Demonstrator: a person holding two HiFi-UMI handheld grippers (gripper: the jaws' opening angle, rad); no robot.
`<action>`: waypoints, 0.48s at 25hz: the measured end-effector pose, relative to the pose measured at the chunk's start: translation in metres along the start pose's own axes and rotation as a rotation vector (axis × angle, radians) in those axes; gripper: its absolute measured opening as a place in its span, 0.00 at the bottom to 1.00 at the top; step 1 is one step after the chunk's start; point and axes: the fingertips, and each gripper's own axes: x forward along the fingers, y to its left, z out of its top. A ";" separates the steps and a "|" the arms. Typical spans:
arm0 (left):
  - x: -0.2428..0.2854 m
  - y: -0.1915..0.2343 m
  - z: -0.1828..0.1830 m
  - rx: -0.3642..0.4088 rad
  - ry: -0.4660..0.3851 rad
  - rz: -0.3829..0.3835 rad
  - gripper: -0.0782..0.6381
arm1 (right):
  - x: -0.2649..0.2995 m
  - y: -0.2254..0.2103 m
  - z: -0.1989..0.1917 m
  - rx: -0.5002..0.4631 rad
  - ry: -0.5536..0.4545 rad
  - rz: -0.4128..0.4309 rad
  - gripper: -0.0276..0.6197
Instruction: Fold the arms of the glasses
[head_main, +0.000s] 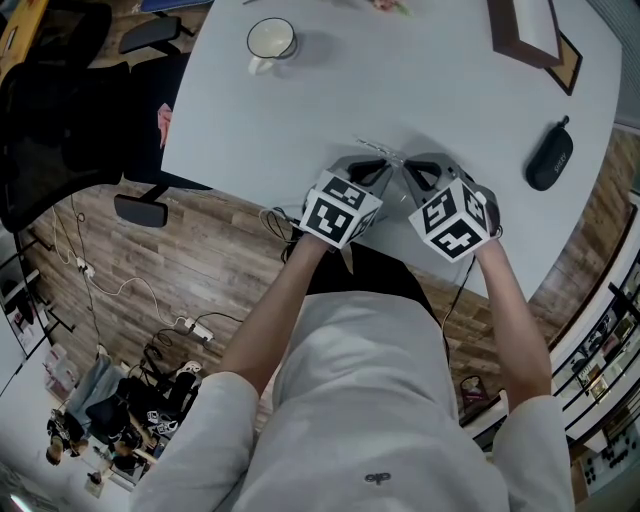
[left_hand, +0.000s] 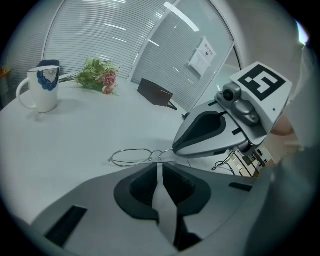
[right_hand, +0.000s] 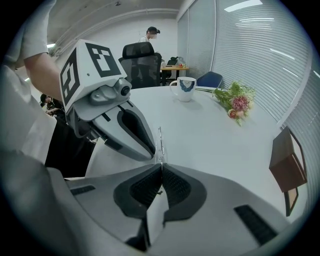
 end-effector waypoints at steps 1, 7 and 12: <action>0.001 0.000 0.001 0.001 0.001 0.002 0.18 | -0.001 0.001 -0.001 -0.003 0.001 0.001 0.06; 0.001 0.003 0.001 0.004 0.009 0.009 0.18 | 0.001 0.000 -0.002 -0.001 0.001 0.003 0.06; -0.001 0.002 0.003 0.007 0.007 0.008 0.18 | 0.001 -0.001 -0.002 -0.002 -0.001 0.002 0.06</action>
